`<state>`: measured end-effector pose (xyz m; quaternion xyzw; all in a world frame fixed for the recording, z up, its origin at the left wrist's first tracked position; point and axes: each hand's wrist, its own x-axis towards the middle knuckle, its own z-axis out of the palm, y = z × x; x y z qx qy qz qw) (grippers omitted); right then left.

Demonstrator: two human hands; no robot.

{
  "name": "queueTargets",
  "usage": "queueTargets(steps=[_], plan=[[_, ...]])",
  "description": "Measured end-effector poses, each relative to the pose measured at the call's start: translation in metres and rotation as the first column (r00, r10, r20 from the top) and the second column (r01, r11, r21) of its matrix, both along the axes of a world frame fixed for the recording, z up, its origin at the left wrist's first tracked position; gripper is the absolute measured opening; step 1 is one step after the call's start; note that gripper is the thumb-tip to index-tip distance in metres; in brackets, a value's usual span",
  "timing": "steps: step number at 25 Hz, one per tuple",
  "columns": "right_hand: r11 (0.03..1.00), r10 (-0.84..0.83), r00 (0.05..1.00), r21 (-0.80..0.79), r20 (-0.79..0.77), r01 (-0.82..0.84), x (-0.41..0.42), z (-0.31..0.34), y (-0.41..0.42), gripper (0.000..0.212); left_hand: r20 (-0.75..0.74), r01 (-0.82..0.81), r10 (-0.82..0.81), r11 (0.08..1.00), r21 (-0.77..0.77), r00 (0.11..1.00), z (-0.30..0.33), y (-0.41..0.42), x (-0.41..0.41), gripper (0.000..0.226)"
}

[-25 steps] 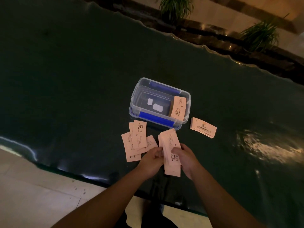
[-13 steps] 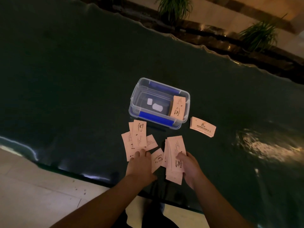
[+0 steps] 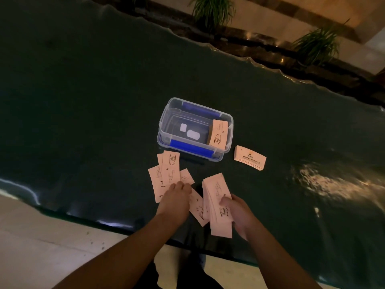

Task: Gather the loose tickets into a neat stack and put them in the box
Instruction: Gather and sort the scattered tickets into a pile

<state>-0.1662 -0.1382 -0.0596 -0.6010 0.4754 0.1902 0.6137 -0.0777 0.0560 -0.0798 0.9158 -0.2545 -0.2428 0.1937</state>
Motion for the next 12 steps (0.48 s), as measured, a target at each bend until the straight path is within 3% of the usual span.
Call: queueTargets(steps=[2,4,8,12], plan=[[0.998,0.058,0.998,-0.012,-0.015,-0.058,0.003,-0.003,0.011,0.03,-0.129,-0.19,0.184,0.981,-0.042,0.974,-0.002,0.002,-0.011,0.031],[0.992,0.113,0.994,-0.046,-0.011,-0.114,0.006,-0.005,0.024,0.029,-0.232,-0.294,0.265,0.95,-0.102,0.936,-0.004,0.0,-0.02,0.025],[0.957,0.236,0.972,-0.17,-0.014,-0.235,0.017,-0.007,0.041,0.031,-0.408,-0.446,0.325,0.86,-0.248,0.853,0.001,-0.004,-0.026,0.018],[0.96,0.239,0.97,-0.135,-0.05,-0.244,0.024,-0.005,0.04,0.031,-0.449,-0.456,0.309,0.848,-0.269,0.839,0.002,0.009,-0.019,0.015]])
